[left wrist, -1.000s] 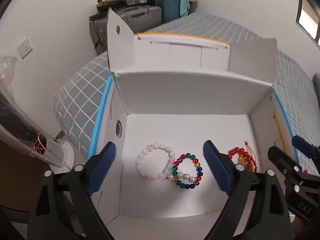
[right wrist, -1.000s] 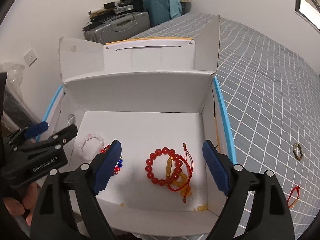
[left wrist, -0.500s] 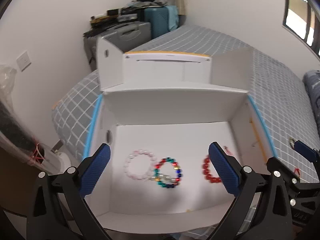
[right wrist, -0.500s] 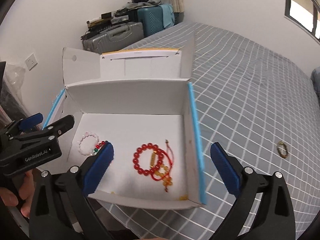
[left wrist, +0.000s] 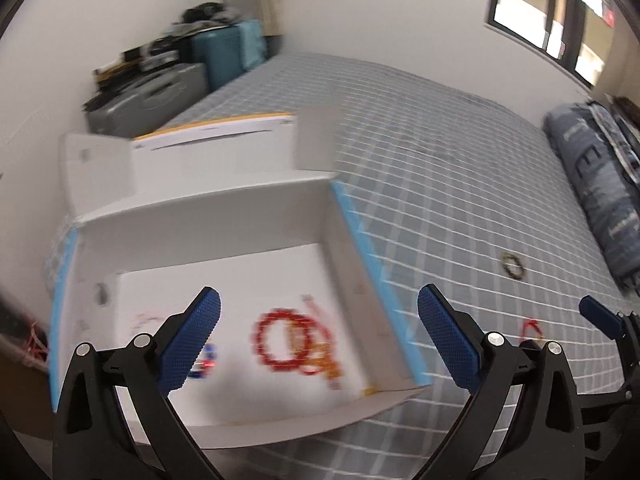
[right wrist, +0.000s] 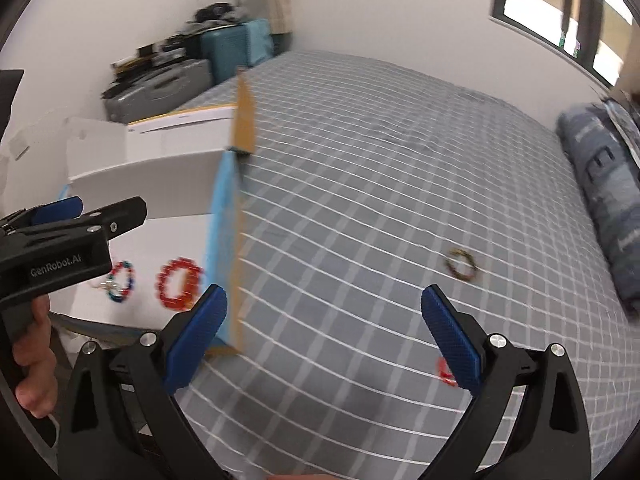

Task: Organize jewelry
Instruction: 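Move both tools back over the wooden and red cord bracelets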

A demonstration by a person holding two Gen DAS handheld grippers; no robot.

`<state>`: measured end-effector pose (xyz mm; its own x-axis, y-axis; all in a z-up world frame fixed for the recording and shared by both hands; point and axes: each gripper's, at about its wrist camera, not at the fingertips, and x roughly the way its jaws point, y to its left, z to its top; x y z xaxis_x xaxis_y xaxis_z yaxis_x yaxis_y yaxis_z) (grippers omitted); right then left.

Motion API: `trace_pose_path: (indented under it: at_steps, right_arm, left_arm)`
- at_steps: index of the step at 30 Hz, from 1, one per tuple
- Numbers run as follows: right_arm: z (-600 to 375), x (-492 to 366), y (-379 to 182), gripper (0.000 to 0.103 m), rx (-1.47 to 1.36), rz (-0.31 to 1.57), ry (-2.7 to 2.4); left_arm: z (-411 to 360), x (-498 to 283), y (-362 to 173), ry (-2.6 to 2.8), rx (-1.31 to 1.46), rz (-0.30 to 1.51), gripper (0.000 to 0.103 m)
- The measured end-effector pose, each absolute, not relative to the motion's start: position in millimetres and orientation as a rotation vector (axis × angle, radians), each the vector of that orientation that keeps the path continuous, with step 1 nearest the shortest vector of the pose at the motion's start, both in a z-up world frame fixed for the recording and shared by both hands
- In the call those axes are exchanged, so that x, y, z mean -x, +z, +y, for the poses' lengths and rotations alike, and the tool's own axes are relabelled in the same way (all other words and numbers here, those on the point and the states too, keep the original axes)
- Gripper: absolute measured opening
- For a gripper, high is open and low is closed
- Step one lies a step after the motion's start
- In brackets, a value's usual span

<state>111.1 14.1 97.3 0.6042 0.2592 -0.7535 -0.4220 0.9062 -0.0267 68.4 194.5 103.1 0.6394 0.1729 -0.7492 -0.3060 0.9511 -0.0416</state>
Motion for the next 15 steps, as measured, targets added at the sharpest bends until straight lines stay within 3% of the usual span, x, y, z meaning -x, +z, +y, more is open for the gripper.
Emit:
trace_pose_path:
  at_steps: [15]
  right_arm:
    - [-117,-164,43,0.094,0.011,1.006,0.196]
  left_arm:
    - [61,-166,61,0.080,0.129,0.915,0.097]
